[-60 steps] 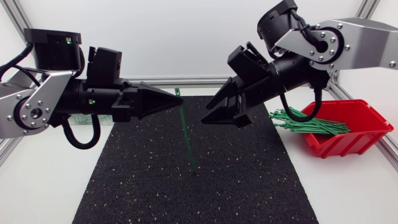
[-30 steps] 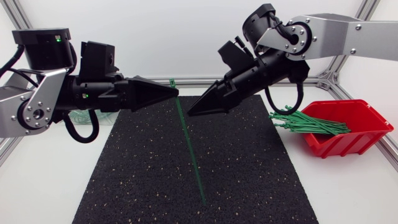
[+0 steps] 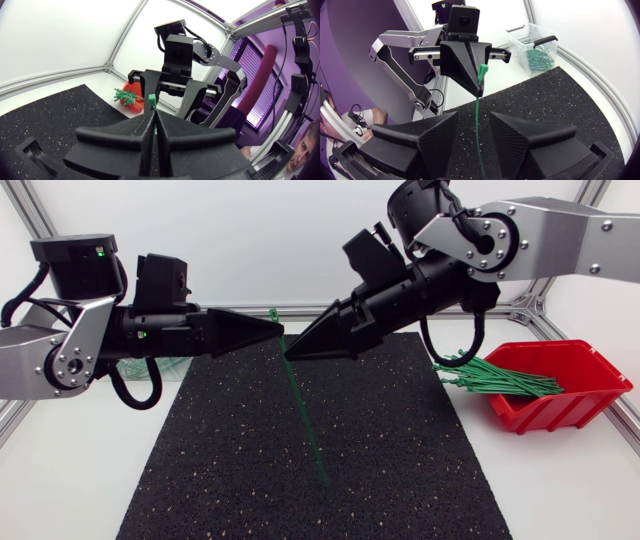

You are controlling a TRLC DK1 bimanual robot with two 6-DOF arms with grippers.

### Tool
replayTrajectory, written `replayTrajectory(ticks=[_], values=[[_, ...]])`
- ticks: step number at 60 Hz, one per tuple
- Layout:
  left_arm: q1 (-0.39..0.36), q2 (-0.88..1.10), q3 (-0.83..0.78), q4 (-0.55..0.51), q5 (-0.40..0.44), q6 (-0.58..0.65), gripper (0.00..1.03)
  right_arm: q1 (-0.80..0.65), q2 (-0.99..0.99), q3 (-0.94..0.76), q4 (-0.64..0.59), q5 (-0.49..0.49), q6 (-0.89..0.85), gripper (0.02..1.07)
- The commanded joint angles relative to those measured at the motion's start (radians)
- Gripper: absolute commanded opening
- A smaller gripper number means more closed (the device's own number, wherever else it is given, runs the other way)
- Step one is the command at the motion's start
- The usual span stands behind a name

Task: Take a green cable tie from the red box, thread the tail through the head to close it, then place it in the transparent bin on the left.

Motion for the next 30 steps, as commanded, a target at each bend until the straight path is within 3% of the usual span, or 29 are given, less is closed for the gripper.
replayTrajectory(ticks=[1,12,20,26,30], values=[[0.008,0.021,-0.013,0.018,0.013,-0.032,0.04,0.019,-0.02,-0.035,0.021,-0.004,0.028,0.48],[0.003,0.022,-0.013,0.038,0.022,-0.061,0.04,0.025,-0.028,-0.056,0.084,0.0,0.065,0.43],[0.006,0.018,-0.016,0.047,0.027,-0.075,0.04,0.024,-0.028,-0.066,0.108,-0.001,0.076,0.28],[0.009,0.013,-0.019,0.047,0.032,-0.08,0.04,0.025,-0.043,-0.087,0.153,-0.001,0.11,0.25],[0.008,0.013,-0.021,0.047,0.032,-0.081,0.04,0.025,-0.049,-0.093,0.165,-0.001,0.117,0.15]])
